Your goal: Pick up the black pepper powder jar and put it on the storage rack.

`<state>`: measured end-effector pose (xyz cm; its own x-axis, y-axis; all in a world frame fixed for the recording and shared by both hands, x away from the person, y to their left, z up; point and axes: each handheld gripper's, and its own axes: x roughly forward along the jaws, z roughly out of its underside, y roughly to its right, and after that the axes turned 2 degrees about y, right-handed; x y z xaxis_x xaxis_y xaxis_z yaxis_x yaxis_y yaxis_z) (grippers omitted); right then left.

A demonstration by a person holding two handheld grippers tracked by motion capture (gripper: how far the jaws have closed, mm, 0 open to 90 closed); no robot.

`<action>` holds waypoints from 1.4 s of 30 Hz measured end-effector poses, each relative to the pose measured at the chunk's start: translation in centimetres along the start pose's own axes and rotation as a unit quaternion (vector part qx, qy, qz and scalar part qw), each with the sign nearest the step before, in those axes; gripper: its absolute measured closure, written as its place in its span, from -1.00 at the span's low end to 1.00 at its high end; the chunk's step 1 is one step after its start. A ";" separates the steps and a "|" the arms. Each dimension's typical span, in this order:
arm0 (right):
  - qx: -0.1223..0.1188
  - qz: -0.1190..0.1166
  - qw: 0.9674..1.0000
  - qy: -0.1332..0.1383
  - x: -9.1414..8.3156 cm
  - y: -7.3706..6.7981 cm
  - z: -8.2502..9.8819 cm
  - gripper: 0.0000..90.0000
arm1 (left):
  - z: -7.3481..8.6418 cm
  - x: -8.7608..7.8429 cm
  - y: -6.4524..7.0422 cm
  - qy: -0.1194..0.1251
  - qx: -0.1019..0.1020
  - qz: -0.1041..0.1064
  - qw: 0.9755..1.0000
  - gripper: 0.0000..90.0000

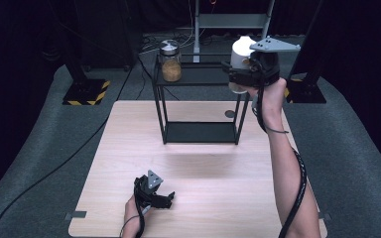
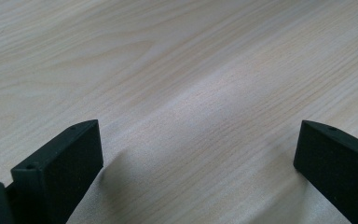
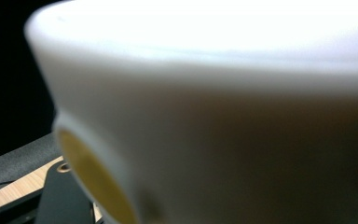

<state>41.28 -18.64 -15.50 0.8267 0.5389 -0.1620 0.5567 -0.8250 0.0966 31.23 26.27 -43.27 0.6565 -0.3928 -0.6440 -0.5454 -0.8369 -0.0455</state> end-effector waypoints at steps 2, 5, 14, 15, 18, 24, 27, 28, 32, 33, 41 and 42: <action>0.005 -0.003 1.000 0.000 0.2 0.3 -0.2 -0.33 | 0.0 0.0 0.0 0.000 0.000 0.000 1.000 -0.99; 0.009 -0.001 1.000 -0.002 0.5 0.5 -0.5 -0.33 | 0.0 0.0 0.0 0.000 0.001 0.000 1.000 -0.99; 0.029 0.001 0.999 -0.013 2.0 1.7 -1.2 -0.33 | 0.0 0.0 0.1 0.001 0.002 0.000 1.000 -0.99; 0.031 0.002 0.999 -0.015 2.2 1.8 -1.3 -0.33 | 0.0 0.0 0.1 0.001 0.003 0.000 1.000 -0.99; 0.041 0.004 0.999 -0.020 2.9 2.3 -1.5 -0.33 | 0.0 0.0 0.0 0.000 0.003 0.000 1.000 -0.99; 0.056 0.002 0.998 -0.032 4.5 3.0 -1.9 -0.33 | 0.0 0.0 0.0 0.001 0.004 0.001 1.000 -0.99; 0.053 0.004 0.998 -0.039 5.2 2.8 -2.1 -0.33 | 0.1 -0.1 0.0 0.001 0.005 0.001 1.000 -0.99; 0.051 0.005 0.998 -0.042 5.4 2.8 -2.2 -0.33 | 0.0 -0.1 0.0 0.001 0.006 0.002 1.000 -0.99; 0.048 0.008 0.998 -0.047 6.3 2.6 -2.5 -0.33 | 0.0 -0.1 0.0 0.000 0.006 0.002 1.000 -0.99; 0.047 0.008 0.998 -0.050 6.5 2.6 -2.6 -0.33 | 0.0 -0.1 0.0 0.000 0.006 0.002 1.000 -0.99; 0.053 0.019 0.997 -0.061 8.0 2.9 -2.8 -0.33 | 0.0 -0.1 0.1 0.000 0.010 0.003 1.000 -0.99; 0.053 0.021 0.996 -0.063 8.1 2.9 -2.9 -0.33 | 0.1 -0.1 0.1 0.001 0.010 0.002 1.000 -0.99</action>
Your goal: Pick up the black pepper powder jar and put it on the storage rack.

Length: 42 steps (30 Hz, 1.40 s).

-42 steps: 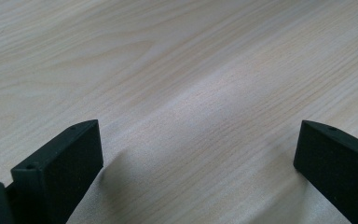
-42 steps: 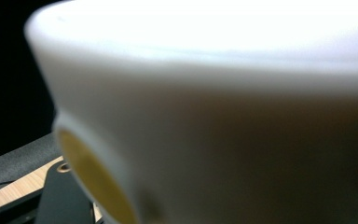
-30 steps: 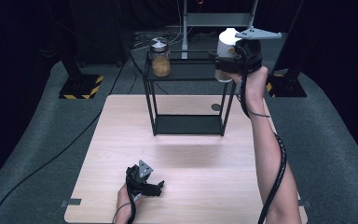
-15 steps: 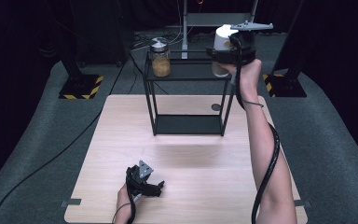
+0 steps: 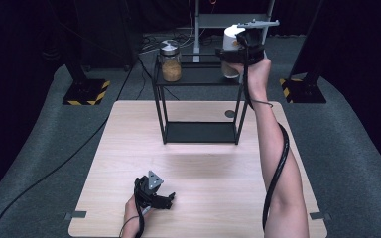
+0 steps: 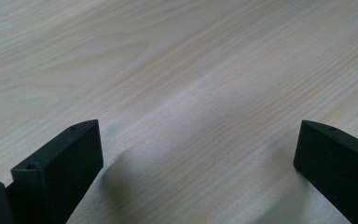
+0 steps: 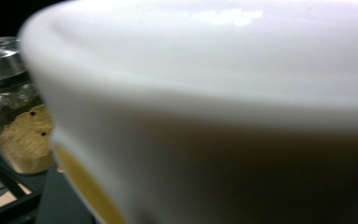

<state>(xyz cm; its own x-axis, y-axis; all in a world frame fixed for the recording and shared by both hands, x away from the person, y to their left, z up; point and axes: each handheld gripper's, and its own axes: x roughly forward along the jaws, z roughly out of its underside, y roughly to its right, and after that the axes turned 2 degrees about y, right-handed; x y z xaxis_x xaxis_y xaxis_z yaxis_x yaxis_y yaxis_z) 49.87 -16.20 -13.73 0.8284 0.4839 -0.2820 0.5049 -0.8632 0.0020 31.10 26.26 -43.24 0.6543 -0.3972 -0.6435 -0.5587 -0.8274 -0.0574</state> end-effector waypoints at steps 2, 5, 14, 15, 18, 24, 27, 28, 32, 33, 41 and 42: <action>0.001 0.005 1.000 -0.002 0.2 0.1 -0.1 -0.33 | 0.0 0.0 0.0 0.000 0.000 0.000 1.000 -0.99; 0.007 0.010 1.000 -0.006 0.6 0.3 -0.1 -0.33 | 0.0 0.0 0.0 0.000 0.000 0.000 1.000 -0.99; 0.018 0.018 1.000 -0.019 1.7 0.8 0.2 -0.33 | 0.0 0.0 0.0 0.000 0.000 0.000 1.000 -0.99; 0.020 0.018 0.999 -0.019 1.8 0.9 0.3 -0.33 | 0.0 0.0 0.0 0.000 0.000 0.000 1.000 -0.99; 0.023 0.020 0.999 -0.014 1.8 1.0 0.8 -0.33 | 0.0 0.0 0.0 0.000 0.000 0.000 1.000 -0.99; 0.008 0.024 1.000 -0.015 1.7 0.5 1.0 -0.33 | 0.1 0.0 0.1 0.002 0.003 -0.002 1.000 -0.99; 0.007 0.025 1.000 -0.009 1.4 0.4 1.4 -0.33 | 0.1 0.0 0.2 0.002 0.003 -0.003 1.000 -0.99; 0.007 0.024 1.000 -0.009 1.4 0.4 1.4 -0.33 | 0.1 0.0 0.2 0.003 0.003 -0.004 1.000 -0.99; 0.004 0.025 1.000 -0.005 1.4 0.3 1.6 -0.33 | 0.1 0.0 0.2 0.003 0.003 -0.004 1.000 -0.99; 0.004 0.025 1.000 -0.004 1.4 0.4 1.6 -0.33 | 0.1 0.0 0.3 0.003 0.004 -0.005 1.000 -0.99; 0.001 0.026 1.000 -0.011 1.4 0.3 1.3 -0.34 | 0.1 -0.1 0.3 0.004 0.004 -0.005 1.000 -0.99; 0.002 0.026 1.000 -0.013 1.4 0.3 1.2 -0.34 | 0.1 -0.1 0.3 0.004 0.004 -0.005 1.000 -0.99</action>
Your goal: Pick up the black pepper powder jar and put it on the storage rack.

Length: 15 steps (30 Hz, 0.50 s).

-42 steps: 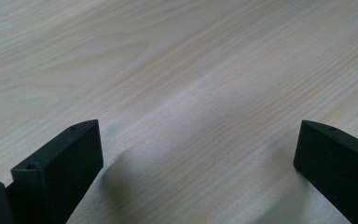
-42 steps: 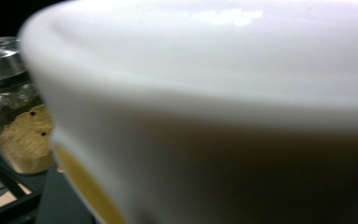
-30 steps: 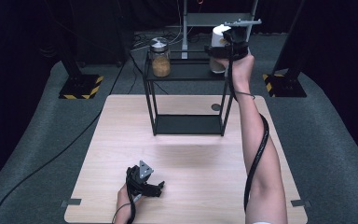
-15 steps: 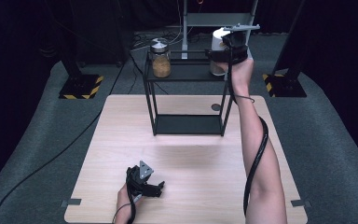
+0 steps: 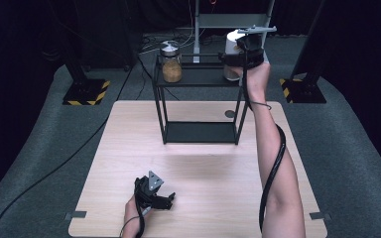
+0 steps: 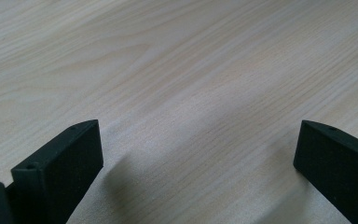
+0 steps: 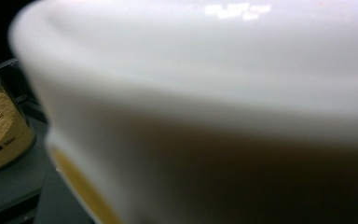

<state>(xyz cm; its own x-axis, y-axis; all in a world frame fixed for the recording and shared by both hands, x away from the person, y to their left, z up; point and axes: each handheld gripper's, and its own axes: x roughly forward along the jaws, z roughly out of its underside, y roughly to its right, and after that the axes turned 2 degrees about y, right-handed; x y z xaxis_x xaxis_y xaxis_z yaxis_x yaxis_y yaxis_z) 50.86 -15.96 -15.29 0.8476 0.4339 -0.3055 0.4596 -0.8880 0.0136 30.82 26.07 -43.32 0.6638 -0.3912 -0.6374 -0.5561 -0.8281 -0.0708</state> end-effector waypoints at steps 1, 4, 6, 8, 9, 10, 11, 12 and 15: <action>0.001 0.000 1.000 -0.002 0.0 0.0 -0.1 -0.34 | 0.0 0.0 0.0 0.000 0.000 0.000 1.000 -0.99; 0.003 -0.001 1.000 -0.005 -0.1 0.1 -0.3 -0.34 | 0.0 0.0 0.0 0.000 0.000 0.000 1.000 -0.99; 0.007 0.000 1.000 -0.006 -0.3 0.1 -0.4 -0.42 | 0.0 0.0 0.0 0.000 -0.001 0.000 1.000 -0.99; 0.010 0.002 1.000 -0.004 -0.6 -0.1 -0.5 -0.56 | 0.0 0.0 0.0 0.000 0.000 0.000 1.000 -0.99; 0.007 0.005 1.000 -0.008 -0.8 -0.3 -0.8 -0.64 | 0.0 0.0 0.0 0.000 0.000 0.001 1.000 -0.99; 0.006 0.004 1.000 -0.016 -1.0 -0.3 -1.1 -0.72 | 0.0 0.0 0.0 0.000 0.000 0.001 1.000 -0.99; 0.003 0.002 1.000 -0.026 -1.2 -0.4 -1.5 -0.81 | 0.0 0.0 0.0 0.000 0.000 0.001 1.000 -0.99; -0.001 0.003 0.999 -0.040 -1.4 -0.6 -2.1 -0.87 | 0.0 0.0 0.0 0.000 0.001 0.001 1.000 -0.99; -0.018 0.004 0.997 -0.074 -2.2 -1.0 -3.1 -1.00 | 0.0 0.0 0.0 -0.001 0.002 0.000 1.000 -0.99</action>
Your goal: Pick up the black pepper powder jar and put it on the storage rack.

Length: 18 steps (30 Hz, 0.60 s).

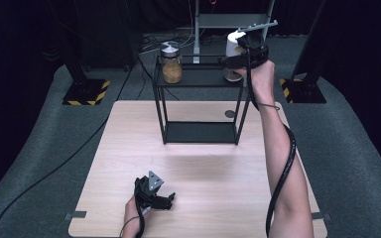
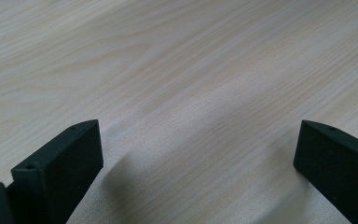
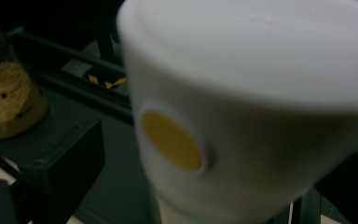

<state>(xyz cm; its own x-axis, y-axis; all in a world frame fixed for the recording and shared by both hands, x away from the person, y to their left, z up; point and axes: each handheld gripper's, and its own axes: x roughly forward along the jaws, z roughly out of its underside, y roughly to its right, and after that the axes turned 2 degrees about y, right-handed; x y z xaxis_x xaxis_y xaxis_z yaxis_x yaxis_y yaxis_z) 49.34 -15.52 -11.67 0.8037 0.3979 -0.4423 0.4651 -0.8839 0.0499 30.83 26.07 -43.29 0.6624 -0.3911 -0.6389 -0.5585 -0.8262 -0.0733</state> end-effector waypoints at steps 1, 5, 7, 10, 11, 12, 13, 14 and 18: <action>-0.006 0.000 1.000 -0.007 -0.4 -0.2 -0.1 -1.00 | 0.0 0.0 0.0 0.001 -0.001 0.000 1.000 -0.99; -0.030 -0.002 0.999 -0.012 -2.2 -0.9 1.3 -1.00 | 0.0 0.0 0.0 0.000 0.001 0.000 1.000 -0.99; -0.043 -0.008 0.999 -0.024 -3.0 -1.2 2.3 -1.00 | 0.0 0.0 0.0 0.001 -0.002 0.000 1.000 -0.99; -0.064 -0.034 0.996 -0.049 -3.9 -1.1 4.3 -1.00 | 0.0 0.0 0.0 0.001 -0.002 0.000 1.000 -0.99; -0.068 -0.054 0.994 -0.060 -4.1 -0.8 5.2 -1.00 | 0.0 0.0 0.0 0.001 -0.002 0.000 1.000 -0.99; -0.072 -0.064 0.993 -0.069 -4.4 -0.7 6.1 -1.00 | 0.0 0.0 0.0 0.001 -0.002 0.000 1.000 -0.99; -0.079 -0.073 0.991 -0.074 -4.6 -0.7 7.3 -1.00 | 0.0 0.0 0.0 0.001 -0.003 0.000 1.000 -0.99; -0.079 -0.084 0.990 -0.082 -4.8 -0.6 8.6 -1.00 | 0.0 0.0 0.0 0.001 -0.003 0.000 1.000 -0.99; -0.079 -0.095 0.987 -0.102 -5.2 -0.9 14.5 -1.00 | 0.0 0.1 -0.1 0.001 -0.004 0.002 1.000 -0.99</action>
<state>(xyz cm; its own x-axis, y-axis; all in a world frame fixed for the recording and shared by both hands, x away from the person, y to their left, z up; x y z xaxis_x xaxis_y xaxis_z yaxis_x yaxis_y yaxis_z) 39.33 -20.38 -22.36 0.6126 0.4806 -0.6275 0.6652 -0.7423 0.0809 30.95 26.14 -43.32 0.6603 -0.3955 -0.6385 -0.5574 -0.8278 -0.0637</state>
